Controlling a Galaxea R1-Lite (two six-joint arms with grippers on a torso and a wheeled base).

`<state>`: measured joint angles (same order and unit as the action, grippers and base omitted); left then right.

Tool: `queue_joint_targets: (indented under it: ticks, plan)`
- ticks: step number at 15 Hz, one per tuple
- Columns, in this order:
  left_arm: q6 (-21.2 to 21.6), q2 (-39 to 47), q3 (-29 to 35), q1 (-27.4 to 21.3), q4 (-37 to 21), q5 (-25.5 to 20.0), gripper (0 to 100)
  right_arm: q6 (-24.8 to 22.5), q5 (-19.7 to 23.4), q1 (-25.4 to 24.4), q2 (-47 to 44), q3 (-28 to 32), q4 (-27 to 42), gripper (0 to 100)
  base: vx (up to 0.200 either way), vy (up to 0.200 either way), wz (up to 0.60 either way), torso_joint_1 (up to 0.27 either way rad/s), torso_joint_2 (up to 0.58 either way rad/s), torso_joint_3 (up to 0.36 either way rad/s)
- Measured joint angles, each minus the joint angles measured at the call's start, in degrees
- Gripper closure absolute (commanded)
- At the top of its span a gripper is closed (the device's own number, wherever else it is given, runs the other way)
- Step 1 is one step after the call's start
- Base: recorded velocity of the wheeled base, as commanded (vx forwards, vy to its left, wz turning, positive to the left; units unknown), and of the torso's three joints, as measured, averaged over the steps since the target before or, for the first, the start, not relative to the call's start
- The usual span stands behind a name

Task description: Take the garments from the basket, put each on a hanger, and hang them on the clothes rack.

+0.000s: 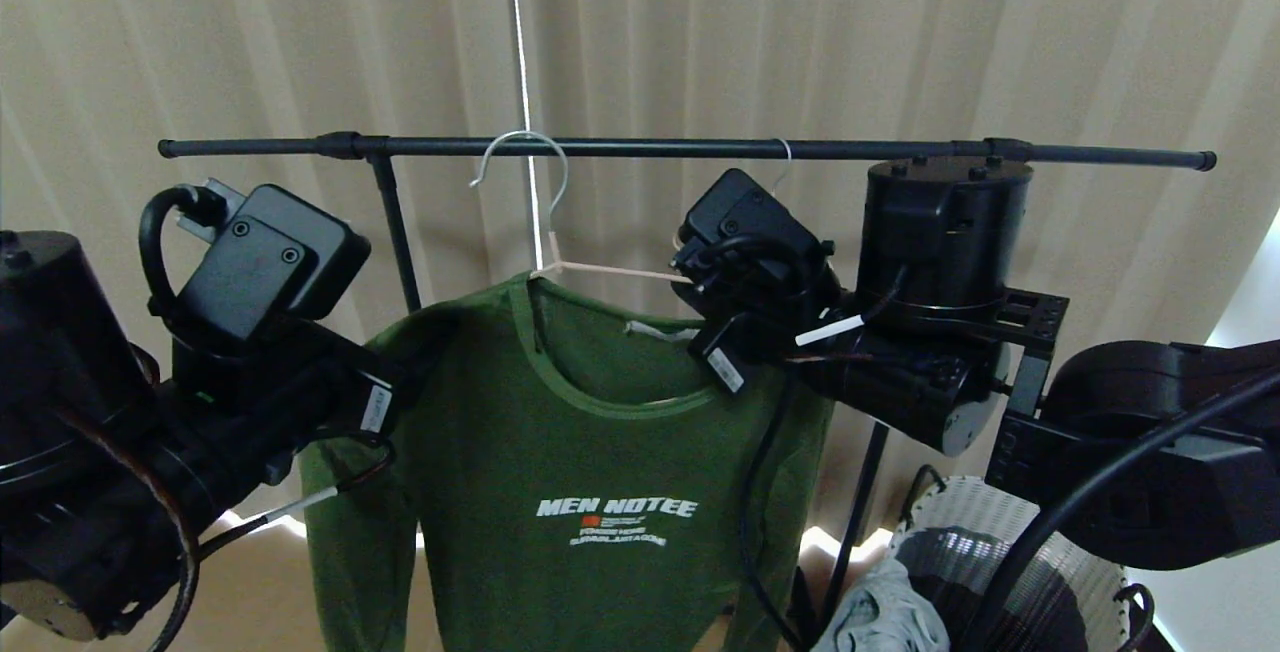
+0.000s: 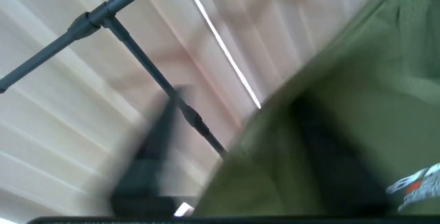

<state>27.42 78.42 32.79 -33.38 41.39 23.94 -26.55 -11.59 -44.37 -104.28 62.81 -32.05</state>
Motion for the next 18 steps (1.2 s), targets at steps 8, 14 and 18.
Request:
queue_joint_targets:
  ticks: [8,14,18]
  plan:
    - [-3.3,-5.6,-6.3,0.0,-0.1,-2.8,0,0.0,0.1,5.2,5.9,-3.7,0.0,100,0.000,0.000,0.00,0.000,0.00,0.000]
    - [-9.0,-8.4,-12.5,1.2,-0.2,-3.5,0,0.2,0.3,8.4,12.7,-8.2,-0.1,100,0.000,0.000,0.00,0.000,0.00,0.000]
    - [-9.4,-6.9,-13.6,6.6,-0.1,-11.1,0,0.2,0.6,8.6,16.0,-9.7,-0.1,100,0.000,0.000,0.00,0.000,0.00,0.000]
